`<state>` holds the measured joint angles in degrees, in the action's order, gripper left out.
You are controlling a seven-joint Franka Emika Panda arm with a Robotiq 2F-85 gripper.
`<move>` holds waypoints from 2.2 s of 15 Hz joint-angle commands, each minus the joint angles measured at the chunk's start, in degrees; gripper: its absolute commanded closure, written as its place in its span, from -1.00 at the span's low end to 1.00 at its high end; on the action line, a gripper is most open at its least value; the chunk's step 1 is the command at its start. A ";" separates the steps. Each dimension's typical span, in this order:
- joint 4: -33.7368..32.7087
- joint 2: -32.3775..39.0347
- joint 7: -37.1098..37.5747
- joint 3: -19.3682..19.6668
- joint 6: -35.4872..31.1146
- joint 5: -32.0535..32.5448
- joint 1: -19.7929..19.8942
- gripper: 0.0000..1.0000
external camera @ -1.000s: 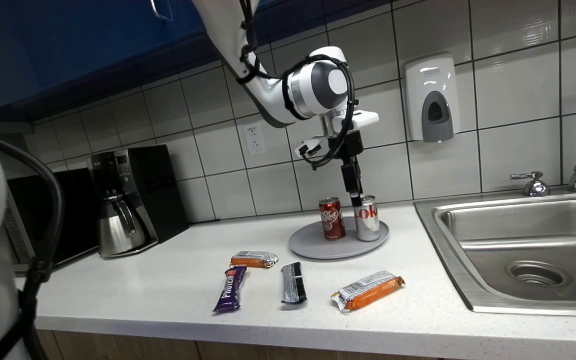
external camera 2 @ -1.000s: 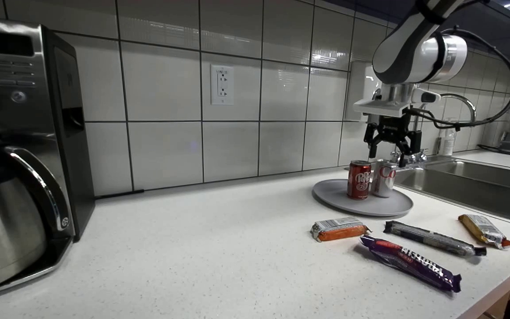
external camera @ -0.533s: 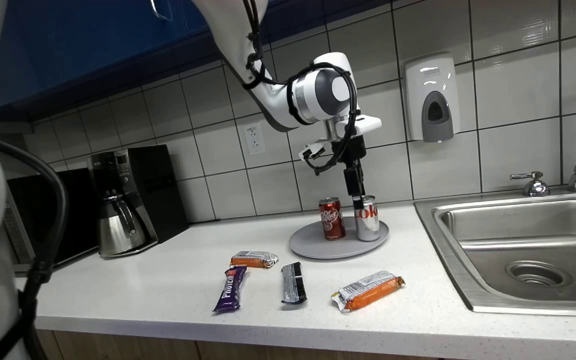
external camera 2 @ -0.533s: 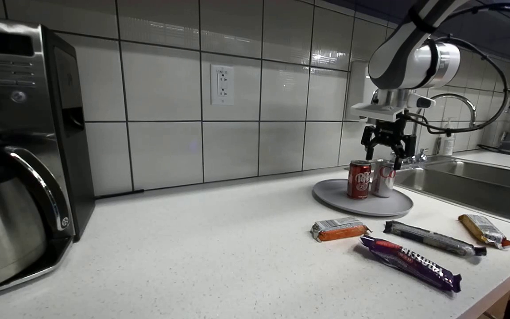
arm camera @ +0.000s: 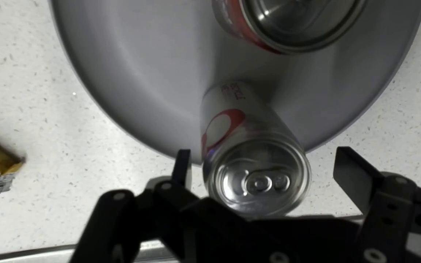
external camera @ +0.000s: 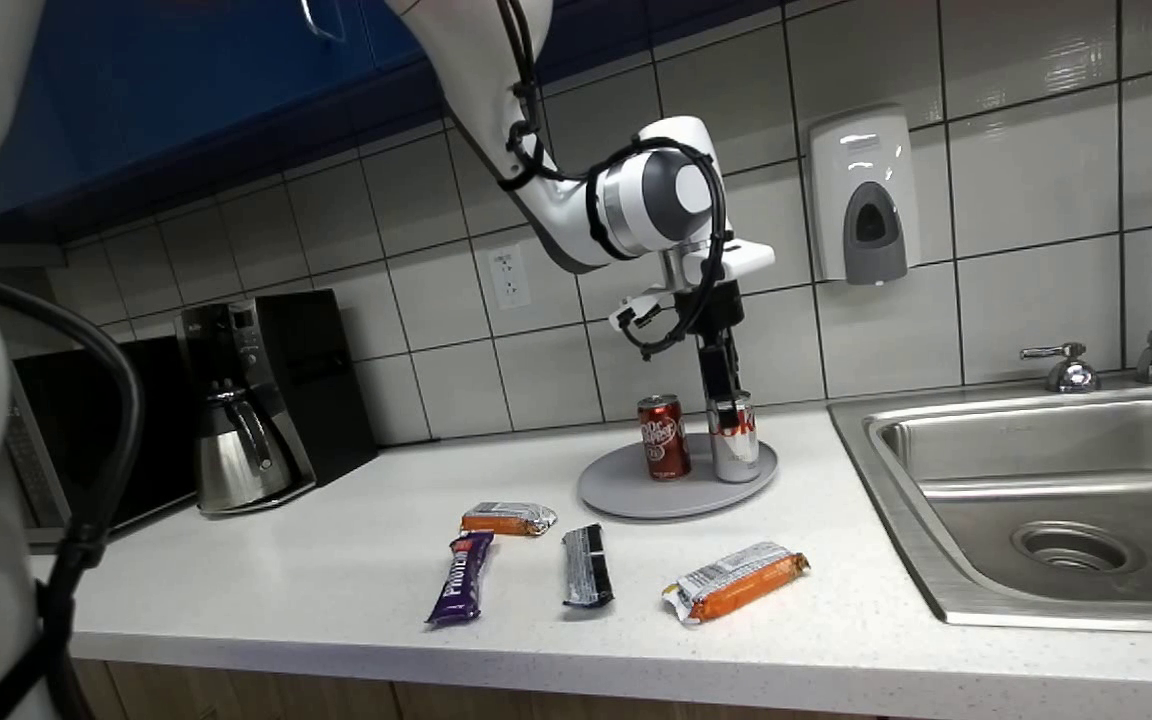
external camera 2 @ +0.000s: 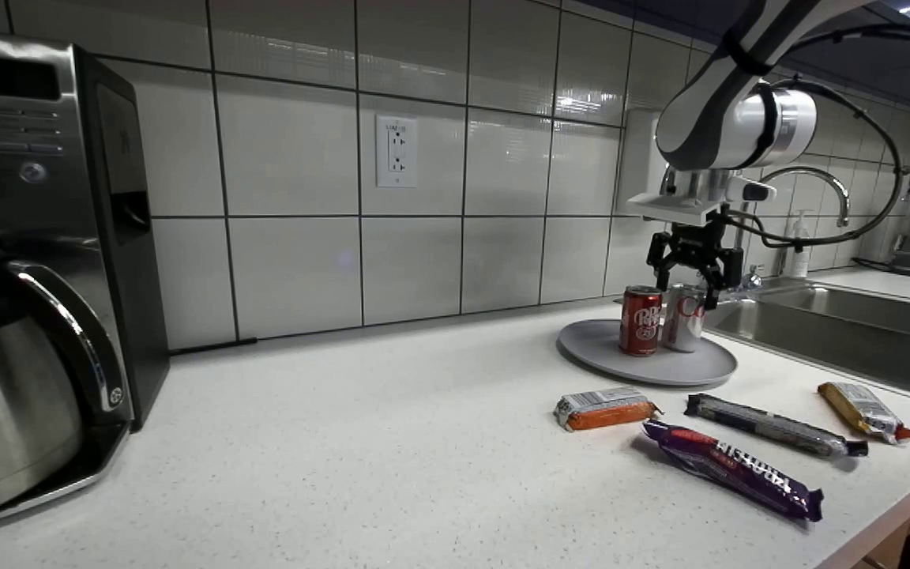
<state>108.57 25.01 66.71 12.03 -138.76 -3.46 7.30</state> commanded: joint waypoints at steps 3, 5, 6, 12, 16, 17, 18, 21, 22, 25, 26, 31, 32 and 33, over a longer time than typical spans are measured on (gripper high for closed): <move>-2.19 0.98 -1.96 -0.10 1.24 -1.82 0.56 -1.00; -2.22 1.01 -2.05 -0.14 1.35 -1.86 0.58 -1.00; -2.12 1.03 -2.05 -0.16 1.26 -1.91 0.59 -0.50; -1.71 0.89 -1.97 -0.04 1.30 -1.79 0.52 0.22; -1.24 -0.28 -2.87 -0.08 2.27 -2.03 0.94 0.22; -1.05 -0.74 -3.22 0.00 2.48 -1.89 0.97 0.22; -0.99 -1.04 -3.48 0.14 2.78 -1.71 0.98 0.22; -0.80 -1.92 -3.79 0.89 3.74 -1.01 0.89 0.22; -0.71 -2.24 -4.07 1.09 4.04 -0.97 0.91 0.22; -0.43 -3.56 -4.30 1.81 5.15 -0.60 0.84 0.22; -0.10 -4.20 -4.36 2.00 5.20 -0.48 0.84 0.22; 0.33 -5.79 -3.90 3.13 5.75 -0.02 1.03 0.22; 0.51 -6.08 -3.79 3.42 5.81 0.08 1.11 0.22; 0.73 -6.31 -3.53 3.78 5.76 0.39 1.11 0.22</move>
<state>107.95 21.50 63.95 15.33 -134.62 -3.67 7.84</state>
